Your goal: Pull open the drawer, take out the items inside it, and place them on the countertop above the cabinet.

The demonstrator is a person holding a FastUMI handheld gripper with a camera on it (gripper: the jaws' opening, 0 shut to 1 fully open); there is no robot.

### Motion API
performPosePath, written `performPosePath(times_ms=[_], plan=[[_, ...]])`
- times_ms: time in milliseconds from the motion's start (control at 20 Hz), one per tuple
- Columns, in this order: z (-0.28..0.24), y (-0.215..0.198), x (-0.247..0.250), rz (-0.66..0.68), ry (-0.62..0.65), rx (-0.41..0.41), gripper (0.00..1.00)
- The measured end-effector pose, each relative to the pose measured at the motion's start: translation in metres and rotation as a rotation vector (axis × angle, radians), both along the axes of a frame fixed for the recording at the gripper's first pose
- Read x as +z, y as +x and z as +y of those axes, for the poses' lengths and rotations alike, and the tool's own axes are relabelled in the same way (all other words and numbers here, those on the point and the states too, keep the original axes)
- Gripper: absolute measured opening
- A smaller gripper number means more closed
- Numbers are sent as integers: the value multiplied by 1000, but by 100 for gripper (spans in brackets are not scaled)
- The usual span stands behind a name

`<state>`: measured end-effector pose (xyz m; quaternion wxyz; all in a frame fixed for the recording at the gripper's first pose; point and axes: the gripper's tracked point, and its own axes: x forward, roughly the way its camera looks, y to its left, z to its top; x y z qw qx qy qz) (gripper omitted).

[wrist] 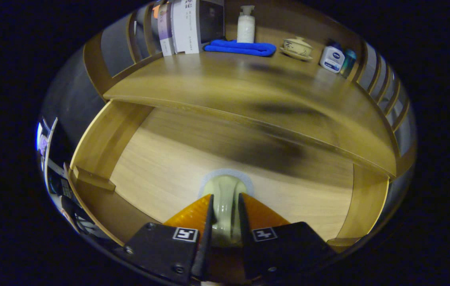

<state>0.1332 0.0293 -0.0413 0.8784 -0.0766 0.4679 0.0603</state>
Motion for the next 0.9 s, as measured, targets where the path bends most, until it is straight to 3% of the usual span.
performPosePath(times_ms=[150, 900], plan=[[-3, 0, 0, -19, -29, 26, 16], [0, -15, 96, -119, -21, 104, 12]])
